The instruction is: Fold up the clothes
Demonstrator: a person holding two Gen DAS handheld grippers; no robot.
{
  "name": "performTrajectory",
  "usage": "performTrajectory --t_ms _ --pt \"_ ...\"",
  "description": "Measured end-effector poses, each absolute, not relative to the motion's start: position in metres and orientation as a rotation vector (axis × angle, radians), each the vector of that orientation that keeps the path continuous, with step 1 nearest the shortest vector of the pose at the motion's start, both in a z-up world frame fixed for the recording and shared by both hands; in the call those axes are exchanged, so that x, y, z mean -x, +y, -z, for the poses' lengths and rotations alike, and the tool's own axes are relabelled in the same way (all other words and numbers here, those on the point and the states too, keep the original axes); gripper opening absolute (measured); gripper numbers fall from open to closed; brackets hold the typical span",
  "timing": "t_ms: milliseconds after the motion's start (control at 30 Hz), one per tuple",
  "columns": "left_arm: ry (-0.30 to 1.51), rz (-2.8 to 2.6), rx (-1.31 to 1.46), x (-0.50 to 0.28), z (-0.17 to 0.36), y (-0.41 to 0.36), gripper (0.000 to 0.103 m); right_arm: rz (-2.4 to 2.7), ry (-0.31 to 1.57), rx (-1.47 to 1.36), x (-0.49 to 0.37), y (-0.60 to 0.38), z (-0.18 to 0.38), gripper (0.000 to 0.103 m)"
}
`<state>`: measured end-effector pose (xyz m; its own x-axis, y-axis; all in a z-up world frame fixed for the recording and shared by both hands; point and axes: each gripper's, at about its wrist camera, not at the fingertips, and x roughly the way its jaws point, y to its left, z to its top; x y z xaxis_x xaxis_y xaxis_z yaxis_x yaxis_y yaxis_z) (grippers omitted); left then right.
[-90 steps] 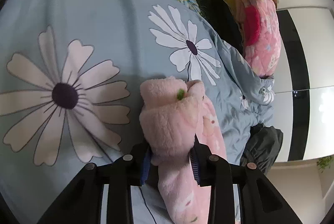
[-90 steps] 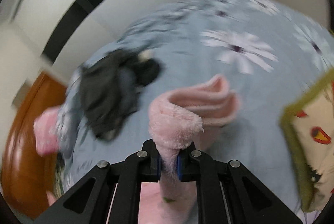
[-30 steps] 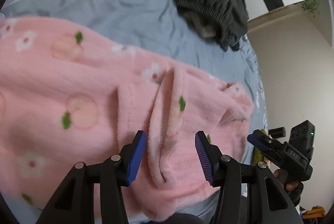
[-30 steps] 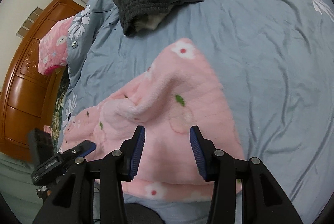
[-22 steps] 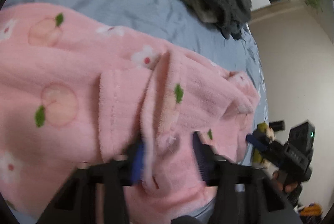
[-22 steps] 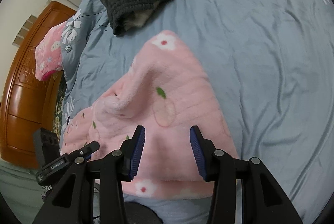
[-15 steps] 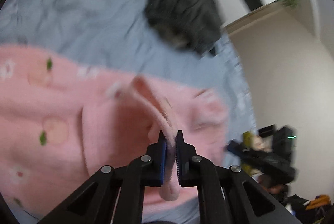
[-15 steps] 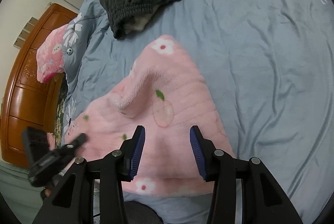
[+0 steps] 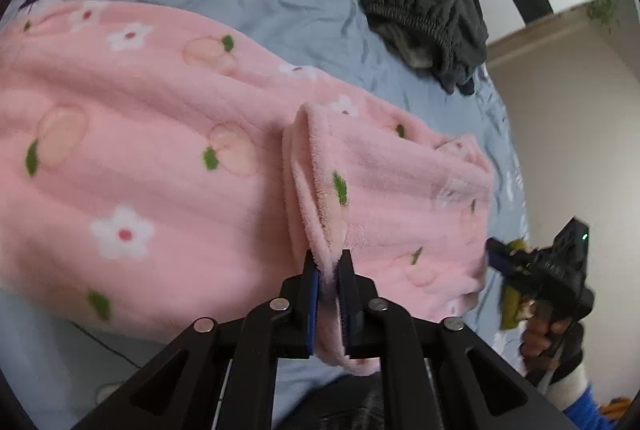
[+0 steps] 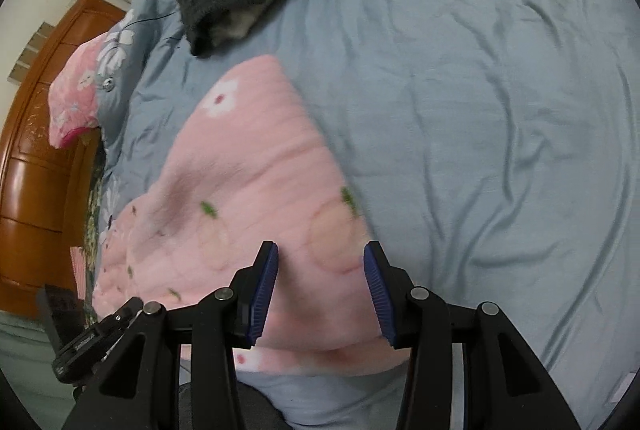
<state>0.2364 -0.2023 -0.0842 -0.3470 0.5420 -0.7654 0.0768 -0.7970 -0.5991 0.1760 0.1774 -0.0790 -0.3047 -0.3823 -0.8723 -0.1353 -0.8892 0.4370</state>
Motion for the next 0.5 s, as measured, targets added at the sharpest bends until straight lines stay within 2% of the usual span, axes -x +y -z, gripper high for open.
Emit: performTrajectory --t_ms 67,100,133,233,267,333,500 --pt "-0.855 -2.210 1.574 -0.235 0.085 -0.207 0.013 2.325 -0.675 -1.739 -0.174 0.179 0.078 0.046" --pt "-0.880 -2.208 1.569 -0.235 0.086 -0.210 0.020 2.327 -0.668 -1.728 -0.174 0.178 0.076 0.046" --pt "-0.910 -2.221 1.580 -0.231 0.088 -0.216 0.032 2.327 -0.655 -1.724 -0.173 0.177 0.075 0.046" --pt "-1.034 -2.220 1.572 -0.222 0.098 -0.230 0.053 2.322 -0.612 -1.731 -0.170 0.173 0.075 0.046" --pt "-1.111 -2.179 1.559 -0.220 0.103 -0.235 0.055 2.319 -0.605 -1.733 -0.169 0.172 0.075 0.046" --pt "-1.231 -2.080 1.569 -0.215 0.120 -0.238 0.057 2.315 -0.603 -1.731 -0.166 0.172 0.076 0.046" --pt "-1.256 -2.006 1.572 -0.211 0.133 -0.225 0.054 2.312 -0.605 -1.736 -0.162 0.172 0.078 0.046"
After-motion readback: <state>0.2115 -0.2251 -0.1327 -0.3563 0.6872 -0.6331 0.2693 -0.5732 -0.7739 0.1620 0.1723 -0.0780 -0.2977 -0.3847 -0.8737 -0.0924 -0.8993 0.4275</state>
